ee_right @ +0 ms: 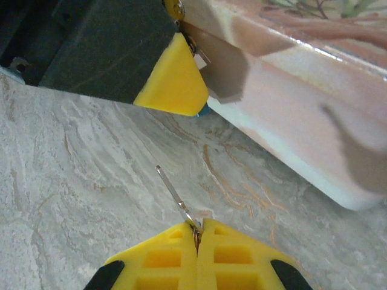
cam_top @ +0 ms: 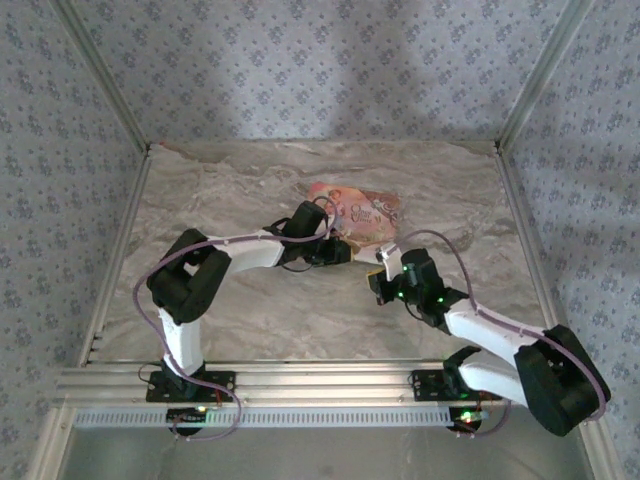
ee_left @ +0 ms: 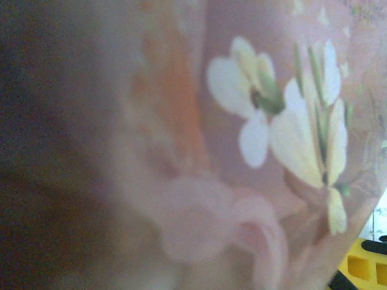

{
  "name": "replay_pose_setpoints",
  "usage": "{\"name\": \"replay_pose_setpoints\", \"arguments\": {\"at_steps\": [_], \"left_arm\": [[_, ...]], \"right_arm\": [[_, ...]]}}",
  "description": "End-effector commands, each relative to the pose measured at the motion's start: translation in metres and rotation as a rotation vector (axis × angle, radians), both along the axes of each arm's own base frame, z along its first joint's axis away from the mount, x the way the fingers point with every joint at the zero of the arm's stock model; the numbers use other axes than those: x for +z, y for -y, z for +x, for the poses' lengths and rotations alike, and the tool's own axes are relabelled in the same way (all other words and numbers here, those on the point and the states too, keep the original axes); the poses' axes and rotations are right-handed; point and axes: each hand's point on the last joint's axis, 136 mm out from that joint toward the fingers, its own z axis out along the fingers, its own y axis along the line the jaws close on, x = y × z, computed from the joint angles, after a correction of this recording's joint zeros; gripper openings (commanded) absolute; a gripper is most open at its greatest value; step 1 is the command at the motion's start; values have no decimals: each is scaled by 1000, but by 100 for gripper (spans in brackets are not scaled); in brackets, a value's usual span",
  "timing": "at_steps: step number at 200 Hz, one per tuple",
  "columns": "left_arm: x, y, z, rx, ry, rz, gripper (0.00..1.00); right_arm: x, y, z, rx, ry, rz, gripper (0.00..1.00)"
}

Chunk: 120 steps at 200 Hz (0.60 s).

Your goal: Unlock the padlock with the key

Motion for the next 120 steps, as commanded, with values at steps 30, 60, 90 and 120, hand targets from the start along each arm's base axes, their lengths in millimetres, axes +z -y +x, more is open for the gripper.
{"name": "replay_pose_setpoints", "arguments": {"at_steps": [30,60,90,120], "left_arm": [[47,13,4,-23,30,-115,21],[48,14,2,-27,22,-120,21],[49,14,3,-27,27,-121,20],[48,13,2,-28,24,-120,20]], "right_arm": [[-6,-9,10,1,29,25,0],[-13,-13,15,5,15,18,0],[-19,-17,21,-3,2,15,0],[-19,-21,28,-4,10,19,0]]}}
